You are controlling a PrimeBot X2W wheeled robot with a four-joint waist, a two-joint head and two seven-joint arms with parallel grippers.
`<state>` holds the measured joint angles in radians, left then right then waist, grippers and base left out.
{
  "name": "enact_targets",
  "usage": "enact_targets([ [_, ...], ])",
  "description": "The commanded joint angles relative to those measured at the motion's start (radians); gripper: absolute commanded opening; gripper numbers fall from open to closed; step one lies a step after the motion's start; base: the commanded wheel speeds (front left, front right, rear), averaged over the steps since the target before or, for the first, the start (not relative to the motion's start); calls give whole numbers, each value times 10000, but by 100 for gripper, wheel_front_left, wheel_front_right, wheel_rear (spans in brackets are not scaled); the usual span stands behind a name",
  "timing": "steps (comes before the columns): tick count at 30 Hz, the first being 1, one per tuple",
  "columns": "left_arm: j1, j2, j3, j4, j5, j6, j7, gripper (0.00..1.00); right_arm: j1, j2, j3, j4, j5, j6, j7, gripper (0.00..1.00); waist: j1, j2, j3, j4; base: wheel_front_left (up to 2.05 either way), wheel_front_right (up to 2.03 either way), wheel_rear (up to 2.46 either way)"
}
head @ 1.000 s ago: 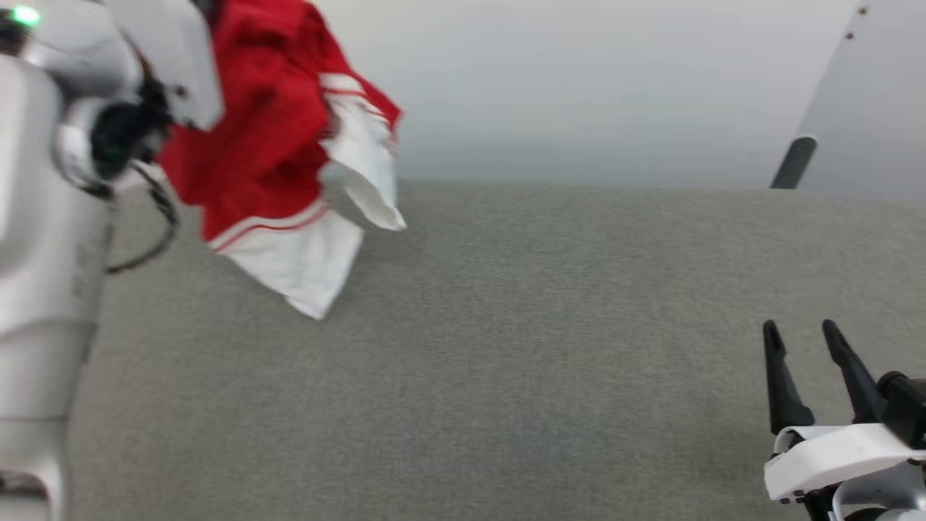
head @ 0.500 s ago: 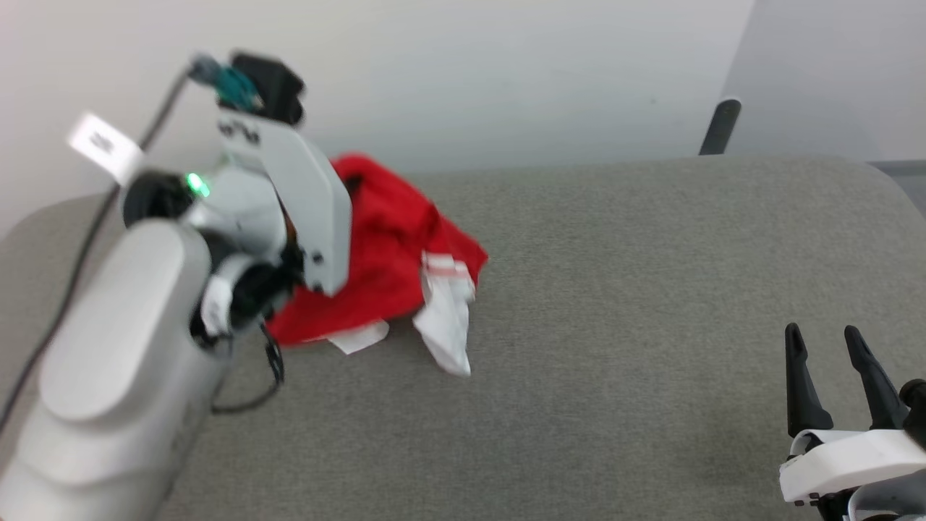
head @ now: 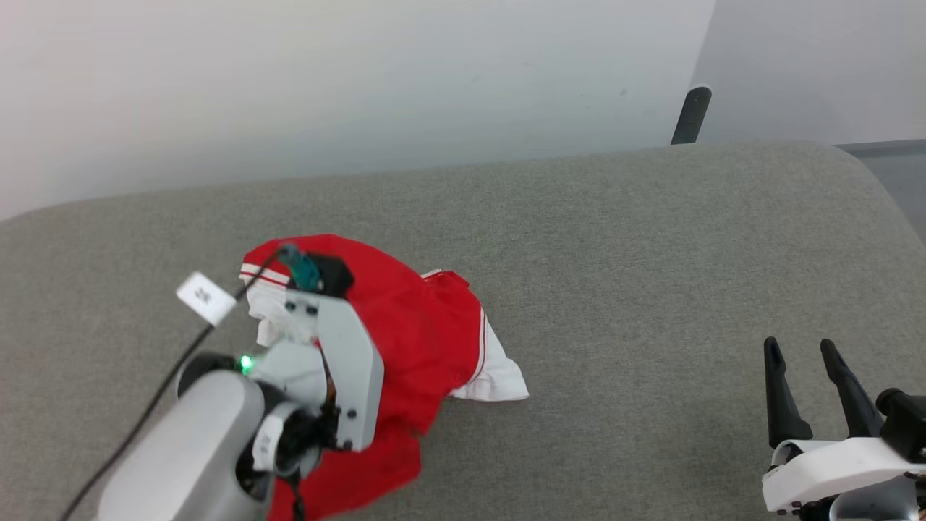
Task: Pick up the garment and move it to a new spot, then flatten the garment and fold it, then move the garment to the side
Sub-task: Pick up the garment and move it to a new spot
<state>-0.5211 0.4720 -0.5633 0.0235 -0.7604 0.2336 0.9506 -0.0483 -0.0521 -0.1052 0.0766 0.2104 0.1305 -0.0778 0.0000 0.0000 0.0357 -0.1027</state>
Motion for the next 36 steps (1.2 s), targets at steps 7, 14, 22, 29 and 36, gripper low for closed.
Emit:
enact_targets([
  [7,821,-235,-210,752,-328,-35,-120,0,-136,24,187,192,88,4,-92,100,0,0,-27,-6,0,0,0],
  [14,768,-433,5,1251,-622,-150,-393,100,-133,24,353,233,22,4,-9,100,0,0,-158,127,0,0,0],
  [22,757,48,533,612,-743,-264,-716,100,-83,24,629,166,-116,4,132,100,0,0,-558,428,0,0,0],
  [29,1267,255,1443,-377,-717,-734,-2750,100,-99,24,951,130,-221,4,156,100,0,0,-882,682,0,0,0],
  [36,2236,471,2355,-792,-476,-1389,-5355,100,59,16,1015,233,-294,4,48,100,0,0,-1127,883,0,0,0],
])
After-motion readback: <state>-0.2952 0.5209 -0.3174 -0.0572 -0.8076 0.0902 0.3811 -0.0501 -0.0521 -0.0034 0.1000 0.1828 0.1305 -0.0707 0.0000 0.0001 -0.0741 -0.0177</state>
